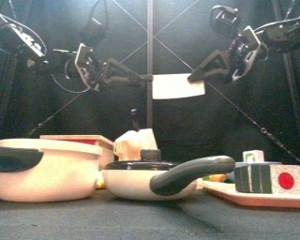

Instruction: Regrasp cleaver

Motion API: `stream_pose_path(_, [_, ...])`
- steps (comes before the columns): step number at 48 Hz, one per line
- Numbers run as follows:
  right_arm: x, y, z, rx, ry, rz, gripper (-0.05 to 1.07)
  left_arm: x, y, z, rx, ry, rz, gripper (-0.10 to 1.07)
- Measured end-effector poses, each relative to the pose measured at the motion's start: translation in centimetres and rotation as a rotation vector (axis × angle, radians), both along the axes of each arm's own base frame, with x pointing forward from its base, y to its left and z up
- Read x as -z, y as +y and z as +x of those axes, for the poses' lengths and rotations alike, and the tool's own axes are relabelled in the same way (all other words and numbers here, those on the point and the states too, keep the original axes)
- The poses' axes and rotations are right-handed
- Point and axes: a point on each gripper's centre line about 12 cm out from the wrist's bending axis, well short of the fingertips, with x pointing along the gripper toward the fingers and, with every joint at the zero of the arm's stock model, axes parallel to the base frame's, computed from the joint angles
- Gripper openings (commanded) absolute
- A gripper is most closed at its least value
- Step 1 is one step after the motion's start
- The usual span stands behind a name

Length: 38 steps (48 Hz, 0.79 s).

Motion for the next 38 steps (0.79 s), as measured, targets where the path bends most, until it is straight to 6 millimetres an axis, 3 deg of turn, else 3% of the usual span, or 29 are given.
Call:
stream_pose_path(13, [0.7, -0.1, -0.7, 0.016, 0.071, 0.021, 0.32, 1.2, 0.4, 1.7, 0.004, 0.021, -0.01, 0.43])
stream_pose_path(38, [0.5, 0.0, -1.6, 0.027, 0.09, 0.045, 0.32, 0.8, 0.0, 2.4, 0.021, 0.005, -0.007, 0.43])
